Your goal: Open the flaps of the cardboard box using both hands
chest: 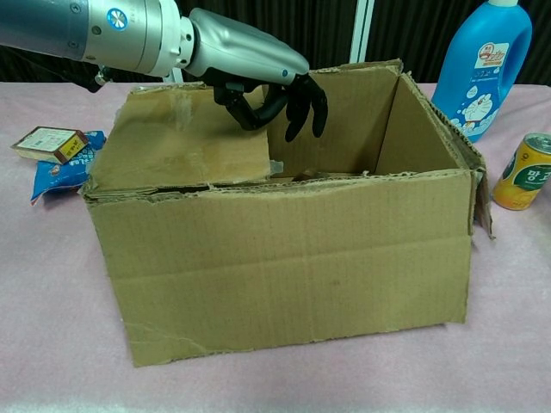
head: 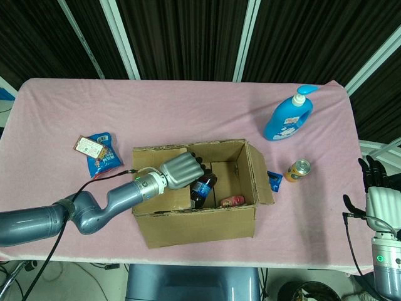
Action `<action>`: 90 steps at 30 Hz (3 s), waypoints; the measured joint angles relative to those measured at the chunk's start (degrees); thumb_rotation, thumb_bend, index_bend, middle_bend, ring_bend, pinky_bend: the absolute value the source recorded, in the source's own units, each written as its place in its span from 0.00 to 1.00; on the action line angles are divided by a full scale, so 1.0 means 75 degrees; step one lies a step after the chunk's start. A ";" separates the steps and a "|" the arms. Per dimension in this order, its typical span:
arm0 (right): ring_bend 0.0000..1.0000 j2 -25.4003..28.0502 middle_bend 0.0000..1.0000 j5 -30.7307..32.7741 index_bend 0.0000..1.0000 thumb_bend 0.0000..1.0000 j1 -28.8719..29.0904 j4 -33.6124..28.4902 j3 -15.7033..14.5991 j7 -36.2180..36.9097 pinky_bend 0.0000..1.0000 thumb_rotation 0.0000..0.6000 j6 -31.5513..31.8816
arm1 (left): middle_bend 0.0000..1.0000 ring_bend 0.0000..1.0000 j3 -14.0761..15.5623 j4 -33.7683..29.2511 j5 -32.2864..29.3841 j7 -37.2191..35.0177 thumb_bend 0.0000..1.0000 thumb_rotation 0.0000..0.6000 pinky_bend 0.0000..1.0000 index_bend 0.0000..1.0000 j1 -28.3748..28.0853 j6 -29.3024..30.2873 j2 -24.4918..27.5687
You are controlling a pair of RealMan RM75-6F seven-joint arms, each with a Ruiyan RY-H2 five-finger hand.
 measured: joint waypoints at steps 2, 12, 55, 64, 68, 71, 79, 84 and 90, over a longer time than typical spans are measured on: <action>0.00 -0.0003 0.00 -0.0017 0.00 0.36 -0.0008 0.0001 0.0011 0.0004 0.24 1.00 -0.0005 | 0.56 0.40 0.0038 0.0001 -0.0067 0.0050 1.00 1.00 0.44 0.40 -0.0054 0.0052 -0.0011; 0.00 -0.0017 0.00 -0.0061 0.00 0.37 -0.0045 0.0020 0.0070 0.0001 0.24 1.00 -0.0019 | 0.68 0.50 0.0186 -0.0161 -0.0405 0.0268 1.00 1.00 0.52 0.48 -0.0368 0.0073 0.0185; 0.00 -0.0018 0.00 -0.0068 0.00 0.38 -0.0166 -0.0094 0.0220 -0.0005 0.24 1.00 -0.0156 | 0.69 0.51 0.0118 -0.3165 -0.0784 -0.0667 1.00 1.00 0.53 0.49 0.0022 0.0241 0.4518; 0.00 -0.0029 0.00 -0.0038 0.00 0.38 -0.0182 -0.0112 0.0243 -0.0032 0.24 1.00 -0.0187 | 0.69 0.51 0.0094 -0.3621 0.0021 -0.1361 1.00 1.00 0.53 0.49 0.0862 0.0593 0.5322; 0.00 -0.0030 0.00 -0.0029 0.00 0.38 -0.0186 -0.0113 0.0253 -0.0048 0.24 1.00 -0.0203 | 0.69 0.51 0.0096 -0.3762 0.0436 -0.1721 1.00 1.00 0.53 0.49 0.1262 0.0842 0.5597; 0.00 -0.0035 0.00 -0.0031 0.00 0.38 -0.0187 -0.0115 0.0258 -0.0071 0.24 1.00 -0.0207 | 0.69 0.51 0.0115 -0.3837 0.0806 -0.2017 1.00 1.00 0.53 0.49 0.1585 0.1019 0.5797; 0.00 -0.0051 0.00 -0.0054 0.00 0.38 -0.0204 -0.0136 0.0253 -0.0115 0.24 1.00 -0.0200 | 0.69 0.51 0.0329 -0.3898 0.1762 -0.2785 1.00 1.00 0.53 0.49 0.2361 0.1362 0.6258; 0.00 -0.0065 0.00 -0.0061 0.00 0.38 -0.0208 -0.0146 0.0249 -0.0171 0.24 1.00 -0.0205 | 0.69 0.51 0.0508 -0.3763 0.2216 -0.3275 1.00 1.00 0.53 0.49 0.2812 0.1617 0.6390; 0.00 -0.0074 0.00 -0.0072 0.00 0.38 -0.0220 -0.0162 0.0241 -0.0210 0.24 1.00 -0.0208 | 0.68 0.50 0.0803 -0.3397 0.2593 -0.3616 0.99 1.00 0.52 0.48 0.3325 0.1873 0.6310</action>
